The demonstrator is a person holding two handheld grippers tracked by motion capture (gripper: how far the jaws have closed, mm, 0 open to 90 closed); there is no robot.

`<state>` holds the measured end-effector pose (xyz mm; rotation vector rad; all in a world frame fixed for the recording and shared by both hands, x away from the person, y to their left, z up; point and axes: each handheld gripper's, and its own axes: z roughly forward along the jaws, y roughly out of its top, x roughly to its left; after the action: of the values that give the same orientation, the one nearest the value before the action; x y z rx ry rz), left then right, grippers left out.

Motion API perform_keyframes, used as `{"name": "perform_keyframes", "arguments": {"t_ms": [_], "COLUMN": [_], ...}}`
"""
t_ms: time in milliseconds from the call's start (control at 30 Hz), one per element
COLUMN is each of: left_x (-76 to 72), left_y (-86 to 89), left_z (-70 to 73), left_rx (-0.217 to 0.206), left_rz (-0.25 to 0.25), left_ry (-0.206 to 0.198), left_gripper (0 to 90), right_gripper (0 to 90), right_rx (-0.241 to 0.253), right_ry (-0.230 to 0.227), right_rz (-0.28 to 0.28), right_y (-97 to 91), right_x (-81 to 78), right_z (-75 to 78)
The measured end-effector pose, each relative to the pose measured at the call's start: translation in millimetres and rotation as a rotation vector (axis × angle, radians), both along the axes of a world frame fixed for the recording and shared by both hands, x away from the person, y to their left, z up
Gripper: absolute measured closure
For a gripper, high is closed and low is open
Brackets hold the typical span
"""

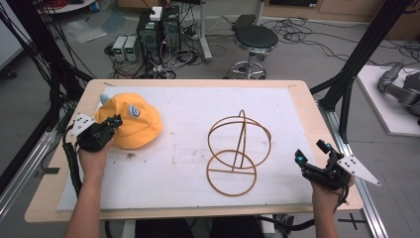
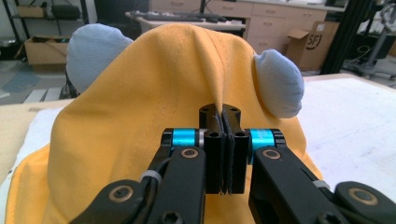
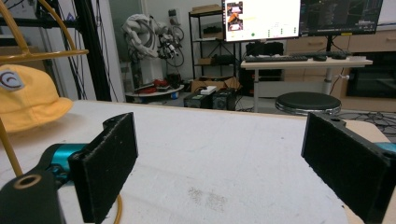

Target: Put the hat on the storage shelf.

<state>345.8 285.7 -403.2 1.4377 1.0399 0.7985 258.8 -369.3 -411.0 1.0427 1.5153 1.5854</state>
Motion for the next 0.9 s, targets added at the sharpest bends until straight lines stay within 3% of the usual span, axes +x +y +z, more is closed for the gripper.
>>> {"name": "perform_keyframes", "arguments": {"t_ms": [133,233,400,467,633,700,900], "left_x": [-7.9,-10.4,-19.7,-25.6,-33.1,-39.8,-48.5], "left_y": [-4.0,-5.8,-15.4,-22.8,-34.4,-45.4,-64.7], "left_z": [15.0,20.8,43.3,59.0,78.4,93.9,114.3], "left_rx": [-0.024,-0.039,-0.078,-0.099,-0.109,-0.122,-0.133], "left_rz": [-0.027,-0.045,-0.09,-0.123,-0.165,-0.206,-0.268], "left_ry": [-0.057,-0.077,-0.149,-0.193,-0.248,-0.291,-0.34], "left_gripper": [88.2,88.2,88.2,88.2,88.2,88.2,88.2], "right_gripper": [10.4,10.4,10.4,10.4,10.3,10.3,10.3], "right_rx": [-0.008,-0.005,-0.014,-0.016,-0.022,-0.023,-0.018], "right_ry": [0.001,0.008,0.004,0.001,-0.003,-0.005,-0.005], "right_rz": [0.002,0.005,0.007,0.007,0.011,0.011,0.012], "right_y": [1.1,1.6,2.0,2.2,2.5,2.5,3.0], "right_x": [0.2,-0.3,0.0,0.3,0.3,0.3,-0.2], "right_z": [-0.2,-0.3,-0.1,-0.1,0.2,0.3,0.8]}}
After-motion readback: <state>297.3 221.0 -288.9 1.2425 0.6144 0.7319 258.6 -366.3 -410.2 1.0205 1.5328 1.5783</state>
